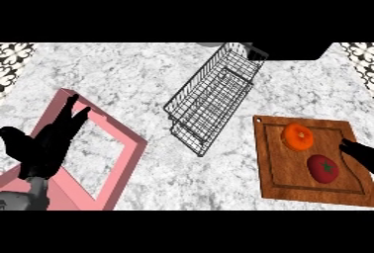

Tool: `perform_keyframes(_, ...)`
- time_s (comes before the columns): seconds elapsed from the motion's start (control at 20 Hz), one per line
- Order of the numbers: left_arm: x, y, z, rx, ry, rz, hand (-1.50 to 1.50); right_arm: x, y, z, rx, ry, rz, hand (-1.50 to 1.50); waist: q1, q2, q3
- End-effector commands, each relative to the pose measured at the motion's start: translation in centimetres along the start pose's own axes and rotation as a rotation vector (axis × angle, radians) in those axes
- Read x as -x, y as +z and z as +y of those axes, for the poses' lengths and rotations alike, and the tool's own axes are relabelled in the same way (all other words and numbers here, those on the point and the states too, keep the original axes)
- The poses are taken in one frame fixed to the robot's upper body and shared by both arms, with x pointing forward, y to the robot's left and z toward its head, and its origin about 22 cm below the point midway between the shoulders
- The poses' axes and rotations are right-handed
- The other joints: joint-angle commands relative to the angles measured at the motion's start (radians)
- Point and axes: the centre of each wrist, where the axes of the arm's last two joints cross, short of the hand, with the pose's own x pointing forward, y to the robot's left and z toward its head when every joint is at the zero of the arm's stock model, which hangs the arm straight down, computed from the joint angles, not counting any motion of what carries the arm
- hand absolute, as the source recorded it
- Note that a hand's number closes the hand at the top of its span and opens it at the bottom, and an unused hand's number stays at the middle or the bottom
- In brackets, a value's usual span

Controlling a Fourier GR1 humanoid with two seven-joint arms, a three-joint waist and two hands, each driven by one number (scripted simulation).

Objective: Pick the tomato from the cutting board and place it in the tiered basket

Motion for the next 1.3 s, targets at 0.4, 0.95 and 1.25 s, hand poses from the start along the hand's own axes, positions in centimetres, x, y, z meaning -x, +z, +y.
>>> perform_keyframes(0.4, 1.6, 0.4, -0.6, 0.013, -0.005, -0.003, 0.0, -1.4, -3.5, 5.5, 0.002, 0.033, 0.171, -1.5, 0.01, 0.002, 0.002)
perform_keyframes(0.95, 1.3, 0.2, -0.7, 0.015, 0.004, 0.012, 0.0, 4.0, -7.1, 7.6, 0.08, 0.072, 0.21, -1.5, 0.01, 0.002, 0.002)
perform_keyframes(1.25, 0.1, -0.2, -2.1, 0.015, 0.0, -0.002, 0.0, 3.7, -8.5, 10.4, 0.111, 0.103, 0.213, -1.5, 0.009, 0.002, 0.002)
